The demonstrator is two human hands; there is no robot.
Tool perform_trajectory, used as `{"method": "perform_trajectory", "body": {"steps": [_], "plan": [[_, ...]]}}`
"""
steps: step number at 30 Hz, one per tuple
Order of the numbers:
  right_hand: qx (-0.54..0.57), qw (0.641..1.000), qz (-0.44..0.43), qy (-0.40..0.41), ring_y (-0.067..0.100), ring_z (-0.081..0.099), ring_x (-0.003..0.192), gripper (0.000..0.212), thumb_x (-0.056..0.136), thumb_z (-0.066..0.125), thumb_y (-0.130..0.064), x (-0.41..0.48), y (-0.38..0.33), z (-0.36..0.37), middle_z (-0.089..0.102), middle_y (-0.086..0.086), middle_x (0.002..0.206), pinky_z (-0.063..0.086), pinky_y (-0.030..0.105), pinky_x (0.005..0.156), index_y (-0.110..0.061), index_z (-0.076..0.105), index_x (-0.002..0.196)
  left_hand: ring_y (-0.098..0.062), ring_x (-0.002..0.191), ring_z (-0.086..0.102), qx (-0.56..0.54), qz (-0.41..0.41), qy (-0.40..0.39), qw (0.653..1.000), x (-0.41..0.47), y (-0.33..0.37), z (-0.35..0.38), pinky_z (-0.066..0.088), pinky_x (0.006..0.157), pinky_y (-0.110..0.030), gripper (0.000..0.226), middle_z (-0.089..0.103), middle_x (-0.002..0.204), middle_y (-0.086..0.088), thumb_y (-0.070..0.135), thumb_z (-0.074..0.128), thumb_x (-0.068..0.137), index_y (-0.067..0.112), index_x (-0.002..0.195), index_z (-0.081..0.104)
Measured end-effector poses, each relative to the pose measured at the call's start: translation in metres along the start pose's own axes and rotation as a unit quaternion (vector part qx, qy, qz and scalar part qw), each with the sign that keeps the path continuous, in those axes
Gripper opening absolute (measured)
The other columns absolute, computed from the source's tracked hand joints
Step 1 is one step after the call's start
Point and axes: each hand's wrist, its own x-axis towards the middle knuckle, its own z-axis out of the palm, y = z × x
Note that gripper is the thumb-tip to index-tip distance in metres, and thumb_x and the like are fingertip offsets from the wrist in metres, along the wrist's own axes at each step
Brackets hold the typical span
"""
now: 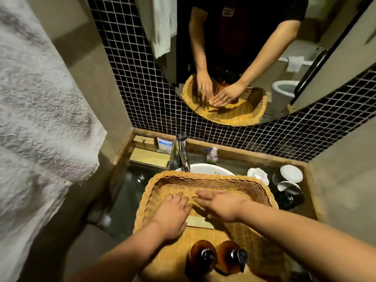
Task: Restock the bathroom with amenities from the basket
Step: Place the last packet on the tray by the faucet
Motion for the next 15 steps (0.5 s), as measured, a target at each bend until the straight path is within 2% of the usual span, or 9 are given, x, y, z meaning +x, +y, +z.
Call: {"method": "perform_trajectory", "body": {"steps": [2, 4, 7, 10, 15], "plan": [[0.006, 0.999, -0.012, -0.035, 0.025, 0.016, 0.150, 0.073, 0.099, 0.053, -0.032, -0.005, 0.000, 0.015, 0.004, -0.003, 0.166, 0.035, 0.047, 0.113, -0.044, 0.009, 0.155, -0.037, 0.142, 0.022, 0.013, -0.013, -0.053, 0.998, -0.001, 0.009, 0.010, 0.022, 0.112, -0.054, 0.068, 0.030, 0.154, -0.017, 0.043, 0.047, 0.096, 0.015, 0.153, 0.024], [0.008, 0.998, -0.027, -0.054, 0.025, 0.018, 0.149, 0.073, 0.097, 0.059, -0.030, -0.007, -0.002, 0.027, 0.009, -0.002, 0.166, 0.036, 0.047, 0.111, -0.049, 0.015, 0.153, -0.038, 0.136, 0.032, 0.023, -0.038, -0.093, 0.995, -0.003, 0.014, 0.017, 0.029, 0.110, -0.052, 0.071, 0.033, 0.152, -0.017, 0.039, 0.054, 0.095, 0.016, 0.153, 0.022], [0.013, 0.997, -0.028, -0.067, 0.026, 0.022, 0.148, 0.070, 0.095, 0.060, -0.035, -0.007, -0.003, 0.045, 0.015, 0.000, 0.165, 0.039, 0.046, 0.109, -0.043, 0.021, 0.153, -0.036, 0.128, 0.041, 0.011, -0.068, -0.130, 0.989, -0.005, 0.016, 0.025, 0.036, 0.104, -0.049, 0.084, 0.039, 0.146, -0.016, 0.023, 0.068, 0.086, 0.014, 0.153, 0.019], [0.007, 0.998, -0.017, -0.058, 0.029, 0.031, 0.144, 0.068, 0.096, 0.055, -0.045, -0.003, -0.005, 0.062, 0.021, 0.004, 0.163, 0.043, 0.047, 0.105, -0.034, 0.020, 0.154, -0.036, 0.123, 0.046, -0.005, -0.092, -0.131, 0.987, -0.007, 0.016, 0.030, 0.041, 0.097, -0.048, 0.081, 0.042, 0.143, -0.017, 0.013, 0.066, 0.087, 0.011, 0.153, 0.018], [0.024, 1.000, -0.011, -0.004, 0.030, 0.045, 0.132, 0.050, 0.099, 0.049, -0.036, 0.001, -0.006, 0.075, 0.042, 0.006, 0.151, 0.051, 0.045, 0.095, -0.033, 0.032, 0.146, -0.037, 0.122, 0.047, -0.014, -0.102, -0.121, 0.987, -0.006, 0.018, 0.037, 0.041, 0.094, -0.049, 0.073, 0.043, 0.140, -0.017, 0.007, 0.063, 0.086, 0.009, 0.149, 0.025]]}}
